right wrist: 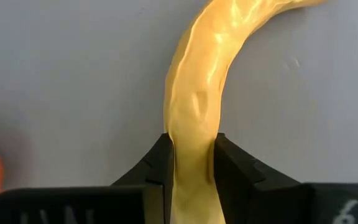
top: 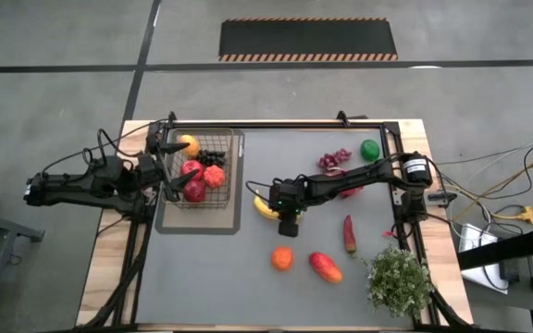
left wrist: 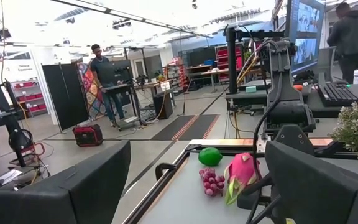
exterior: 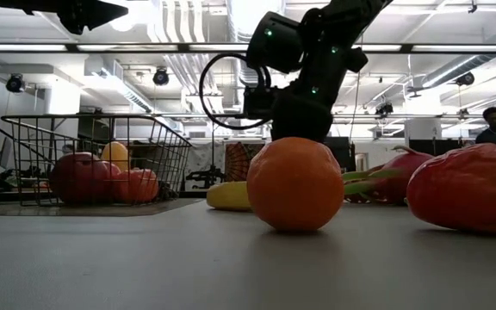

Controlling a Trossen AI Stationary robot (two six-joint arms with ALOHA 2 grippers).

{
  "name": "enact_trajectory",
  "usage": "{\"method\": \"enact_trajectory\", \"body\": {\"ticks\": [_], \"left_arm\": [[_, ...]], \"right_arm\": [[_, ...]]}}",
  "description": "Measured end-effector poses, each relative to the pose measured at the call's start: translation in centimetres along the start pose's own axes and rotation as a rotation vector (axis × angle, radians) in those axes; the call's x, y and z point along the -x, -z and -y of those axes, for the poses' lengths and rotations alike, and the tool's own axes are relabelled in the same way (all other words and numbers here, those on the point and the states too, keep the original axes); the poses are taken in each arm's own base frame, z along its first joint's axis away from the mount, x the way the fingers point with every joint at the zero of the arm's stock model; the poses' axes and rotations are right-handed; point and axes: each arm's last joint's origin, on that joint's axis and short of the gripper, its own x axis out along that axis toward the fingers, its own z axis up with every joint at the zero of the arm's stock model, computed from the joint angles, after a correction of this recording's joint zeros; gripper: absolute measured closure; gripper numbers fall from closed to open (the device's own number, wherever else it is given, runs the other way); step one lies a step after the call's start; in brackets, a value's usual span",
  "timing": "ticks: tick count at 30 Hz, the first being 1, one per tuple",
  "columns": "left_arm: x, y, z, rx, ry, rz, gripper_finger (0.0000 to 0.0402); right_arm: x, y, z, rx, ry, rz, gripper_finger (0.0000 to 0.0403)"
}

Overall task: Build produce basket
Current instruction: Put the yellow banana into the gold wire basket

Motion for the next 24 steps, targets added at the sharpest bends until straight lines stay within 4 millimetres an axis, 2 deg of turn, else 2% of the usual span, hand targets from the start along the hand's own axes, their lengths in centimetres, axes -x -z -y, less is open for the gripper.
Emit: {"method": "enact_trajectory", "body": {"ticks": [6, 12, 17, 24], "left_arm": [[-0.2, 0.1, 0.1, 0.014, 0.006, -0.009, 0.0049], [-0.5, 0.3, 0.3, 0.012, 0.01, -0.027, 0.0049], [-0.6, 0.3, 0.4, 0.041, 0.018, -0.028, 0.0049], [-2.0, 0.5, 1.4, 0.122, 0.12, -0.027, 0.0049]], "right_arm": [[1.1, -0.4, -0.1, 0.057, -0.002, 0.033, 0.0331], [3.5, -0.8, -0.3, 0.121, 0.026, 0.138, 0.0331], [5.0, -0.8, -0.5, 0.189, 0.024, 0.38, 0.0331], [6.0, 0.4, -0.4, 0.246, 0.045, 0.836, 0.0331]]}}
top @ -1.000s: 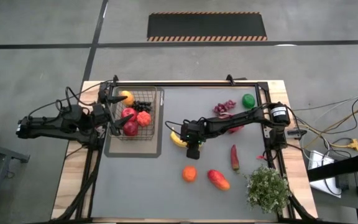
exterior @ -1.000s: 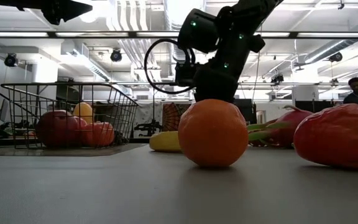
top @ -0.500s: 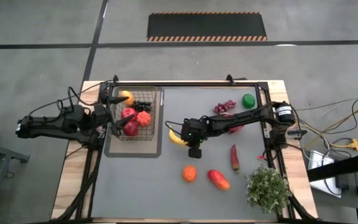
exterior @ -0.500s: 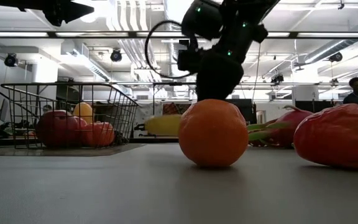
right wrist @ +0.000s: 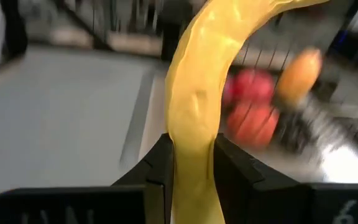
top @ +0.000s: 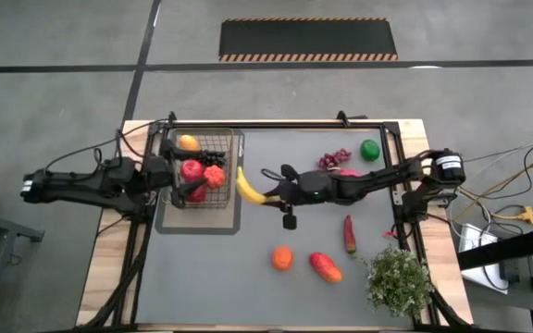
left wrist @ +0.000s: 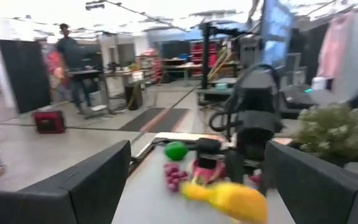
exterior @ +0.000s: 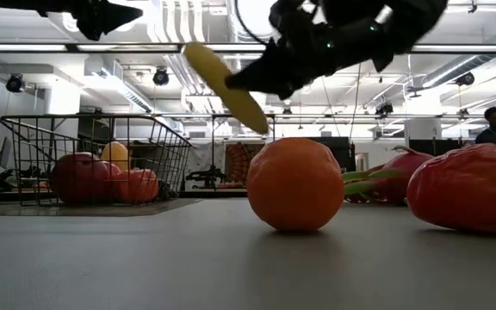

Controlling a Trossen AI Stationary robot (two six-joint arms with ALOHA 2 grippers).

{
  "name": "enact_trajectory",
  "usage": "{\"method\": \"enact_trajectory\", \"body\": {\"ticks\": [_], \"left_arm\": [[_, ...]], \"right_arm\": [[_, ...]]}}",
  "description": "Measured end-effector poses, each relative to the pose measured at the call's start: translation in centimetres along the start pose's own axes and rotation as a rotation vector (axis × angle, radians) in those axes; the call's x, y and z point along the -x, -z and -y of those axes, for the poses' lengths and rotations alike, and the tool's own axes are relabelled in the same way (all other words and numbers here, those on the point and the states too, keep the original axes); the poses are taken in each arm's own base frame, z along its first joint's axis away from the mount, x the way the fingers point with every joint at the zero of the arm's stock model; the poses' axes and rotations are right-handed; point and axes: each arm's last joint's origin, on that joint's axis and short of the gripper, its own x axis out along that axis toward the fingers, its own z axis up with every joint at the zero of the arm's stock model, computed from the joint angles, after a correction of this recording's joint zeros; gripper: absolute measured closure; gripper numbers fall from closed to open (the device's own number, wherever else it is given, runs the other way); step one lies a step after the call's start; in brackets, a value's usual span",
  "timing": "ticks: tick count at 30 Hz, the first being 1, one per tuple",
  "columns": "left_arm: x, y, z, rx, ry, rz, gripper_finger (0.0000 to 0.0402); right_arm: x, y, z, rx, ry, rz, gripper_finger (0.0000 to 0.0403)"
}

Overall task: Build produce basket
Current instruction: Put the yellow banana into the gold wire basket

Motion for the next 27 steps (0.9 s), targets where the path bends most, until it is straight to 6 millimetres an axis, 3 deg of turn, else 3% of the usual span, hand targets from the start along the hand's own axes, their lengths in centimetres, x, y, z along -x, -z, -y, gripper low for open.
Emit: {"method": "enact_trajectory", "body": {"ticks": [5, 10, 19, 27], "left_arm": [[-2.2, 0.4, 0.8, 0.03, 0.028, 0.017, 0.0049], [-4.4, 1.9, 1.6, 0.038, 0.045, -0.048, 0.0049], [-8.1, 3.5, 3.2, 0.083, 0.137, 0.029, 0.0049], [-10.2, 4.3, 4.2, 0.131, 0.217, 0.161, 0.0049]], "right_arm": [[0.9, 0.0, 0.0, 0.044, 0.04, 0.226, 0.0329], [1.5, -0.4, -0.3, 0.081, 0.045, 0.329, 0.0331], [1.6, -0.7, -0.4, 0.12, 0.051, 0.355, 0.033], [1.6, -0.6, -0.4, 0.129, 0.061, 0.353, 0.033]]}}
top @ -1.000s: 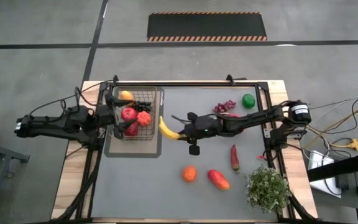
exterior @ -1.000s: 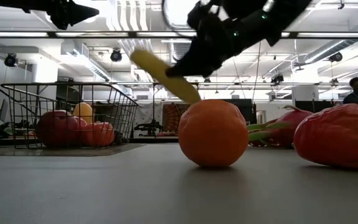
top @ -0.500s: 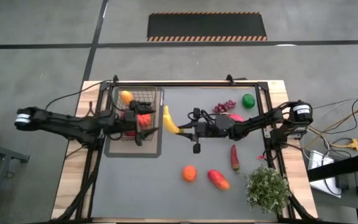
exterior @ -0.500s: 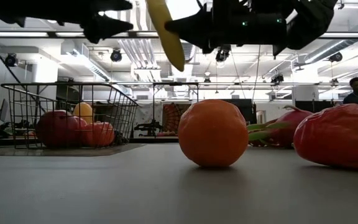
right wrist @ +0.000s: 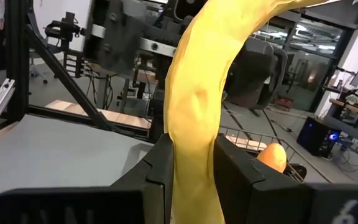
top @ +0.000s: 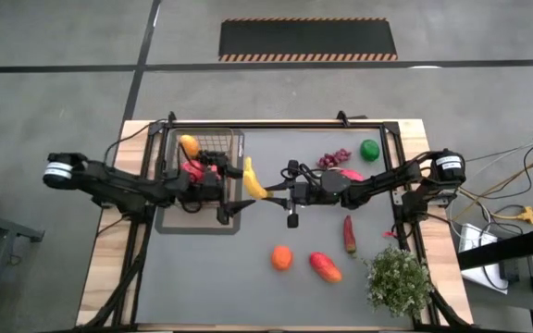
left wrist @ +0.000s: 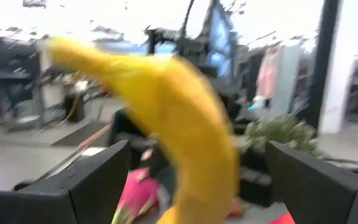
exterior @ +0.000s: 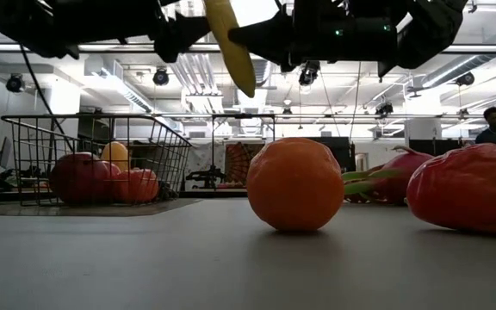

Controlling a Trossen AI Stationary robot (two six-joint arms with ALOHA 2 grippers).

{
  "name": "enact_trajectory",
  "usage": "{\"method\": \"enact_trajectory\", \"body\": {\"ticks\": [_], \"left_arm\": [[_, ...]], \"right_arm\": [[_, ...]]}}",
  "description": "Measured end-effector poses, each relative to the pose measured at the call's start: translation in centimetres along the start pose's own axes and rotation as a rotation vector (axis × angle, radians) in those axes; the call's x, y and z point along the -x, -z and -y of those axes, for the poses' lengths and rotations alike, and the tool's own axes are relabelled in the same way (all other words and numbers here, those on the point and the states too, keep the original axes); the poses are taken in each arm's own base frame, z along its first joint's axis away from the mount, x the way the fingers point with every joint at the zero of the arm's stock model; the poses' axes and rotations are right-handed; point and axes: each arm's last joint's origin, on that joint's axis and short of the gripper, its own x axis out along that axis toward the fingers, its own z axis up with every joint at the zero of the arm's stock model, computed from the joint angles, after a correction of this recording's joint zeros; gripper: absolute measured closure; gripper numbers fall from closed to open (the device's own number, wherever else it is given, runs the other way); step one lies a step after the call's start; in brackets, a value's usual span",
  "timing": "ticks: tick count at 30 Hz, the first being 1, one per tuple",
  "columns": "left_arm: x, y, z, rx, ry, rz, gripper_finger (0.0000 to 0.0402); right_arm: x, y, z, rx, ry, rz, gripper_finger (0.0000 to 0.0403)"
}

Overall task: Build produce basket
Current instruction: Put the yellow banana into the gold wire basket

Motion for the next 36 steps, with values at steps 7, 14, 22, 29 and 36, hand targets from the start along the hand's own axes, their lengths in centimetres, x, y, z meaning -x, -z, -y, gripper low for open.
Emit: {"method": "enact_trajectory", "body": {"ticks": [7, 14, 22, 29, 36], "left_arm": [[-0.5, 0.7, 0.0, 0.024, 0.009, 0.01, 0.0078], [-0.6, 0.6, 0.0, 0.046, 0.007, 0.009, 0.0184], [-0.6, 0.6, 0.0, 0.046, 0.004, 0.009, 0.0311], [-0.5, 0.6, 0.0, 0.046, 0.004, 0.0, 0.0314], [0.2, -0.2, -0.1, 0.043, -0.041, -0.047, 0.0311]], "right_arm": [[0.0, 0.1, 0.0, 0.007, 0.005, -0.009, 0.0328], [0.0, 0.2, 0.1, 0.011, 0.023, -0.024, 0.0311], [0.0, 0.2, 0.1, -0.027, 0.025, -0.025, 0.0227], [0.3, -0.5, 0.3, -0.097, 0.026, -0.021, 0.0148], [1.7, -2.8, 0.9, -0.166, 0.028, -0.061, 0.0109]]}}
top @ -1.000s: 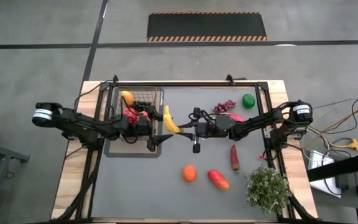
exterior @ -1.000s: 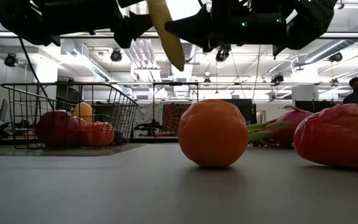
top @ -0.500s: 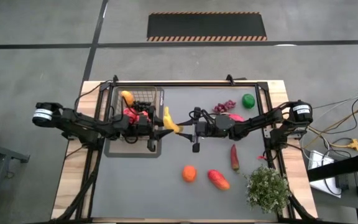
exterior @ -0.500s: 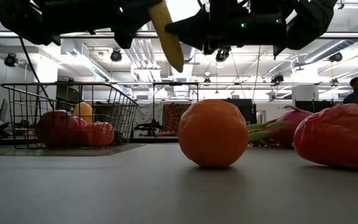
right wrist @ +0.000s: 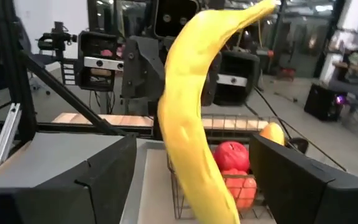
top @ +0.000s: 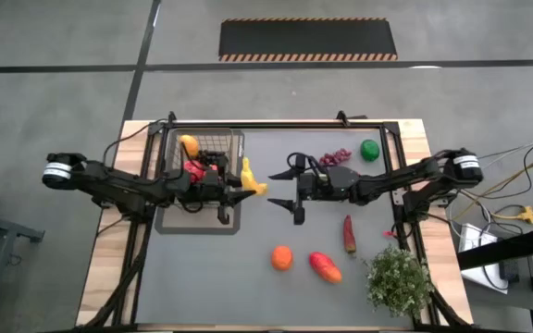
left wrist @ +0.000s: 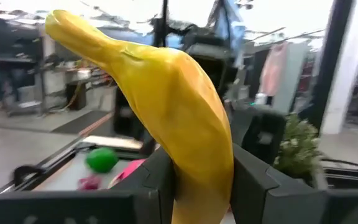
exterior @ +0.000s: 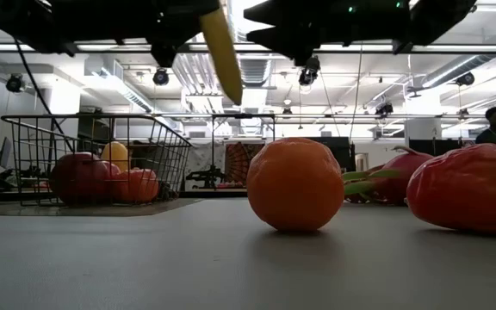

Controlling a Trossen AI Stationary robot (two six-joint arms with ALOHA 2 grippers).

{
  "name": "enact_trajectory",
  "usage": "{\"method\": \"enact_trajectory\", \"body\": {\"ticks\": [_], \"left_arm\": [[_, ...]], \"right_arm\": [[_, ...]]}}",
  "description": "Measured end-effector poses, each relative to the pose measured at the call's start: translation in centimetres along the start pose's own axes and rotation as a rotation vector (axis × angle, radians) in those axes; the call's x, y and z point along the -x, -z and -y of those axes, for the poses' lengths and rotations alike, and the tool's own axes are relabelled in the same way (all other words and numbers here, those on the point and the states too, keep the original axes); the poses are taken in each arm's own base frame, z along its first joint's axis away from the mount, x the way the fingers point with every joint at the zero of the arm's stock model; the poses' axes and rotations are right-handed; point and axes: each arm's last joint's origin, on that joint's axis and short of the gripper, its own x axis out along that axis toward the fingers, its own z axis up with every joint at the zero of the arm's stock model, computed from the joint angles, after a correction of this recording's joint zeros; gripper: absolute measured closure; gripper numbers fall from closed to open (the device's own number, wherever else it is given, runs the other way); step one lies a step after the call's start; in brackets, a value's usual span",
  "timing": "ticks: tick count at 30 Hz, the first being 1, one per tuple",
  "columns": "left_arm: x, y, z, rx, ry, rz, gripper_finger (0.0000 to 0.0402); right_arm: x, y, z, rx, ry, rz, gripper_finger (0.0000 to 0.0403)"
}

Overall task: Build produce basket
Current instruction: Put the yellow banana into the gold wire basket

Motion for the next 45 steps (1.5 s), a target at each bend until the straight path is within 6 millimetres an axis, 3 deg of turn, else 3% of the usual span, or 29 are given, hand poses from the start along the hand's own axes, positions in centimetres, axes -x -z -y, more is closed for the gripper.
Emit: {"method": "enact_trajectory", "body": {"ticks": [5, 11, 14, 18, 34, 45], "left_arm": [[1.7, -1.9, -0.4, -0.023, -0.139, -0.098, 0.0309], [4.8, -4.0, -1.5, -0.074, -0.454, -0.201, 0.0308], [6.0, -4.1, -2.0, -0.048, -0.592, -0.241, 0.0308], [6.9, -3.5, -2.2, 0.06, -0.651, -0.282, 0.0307], [4.9, 1.4, -2.3, 0.128, -0.727, -0.518, 0.0307], [4.4, 2.7, -2.3, 0.177, -0.729, -0.565, 0.0307]], "right_arm": [[1.5, -1.3, 0.4, -0.03, 0.074, -0.087, 0.0112], [2.8, -2.1, 0.6, -0.063, 0.117, -0.148, 0.0127], [3.0, -2.0, 0.6, -0.073, 0.117, -0.167, 0.0135], [3.0, -1.9, 0.6, -0.083, 0.118, -0.179, 0.0144], [3.0, -1.6, 0.7, -0.088, 0.167, -0.201, 0.0152], [3.0, -1.6, 0.7, -0.088, 0.167, -0.202, 0.0154]]}}
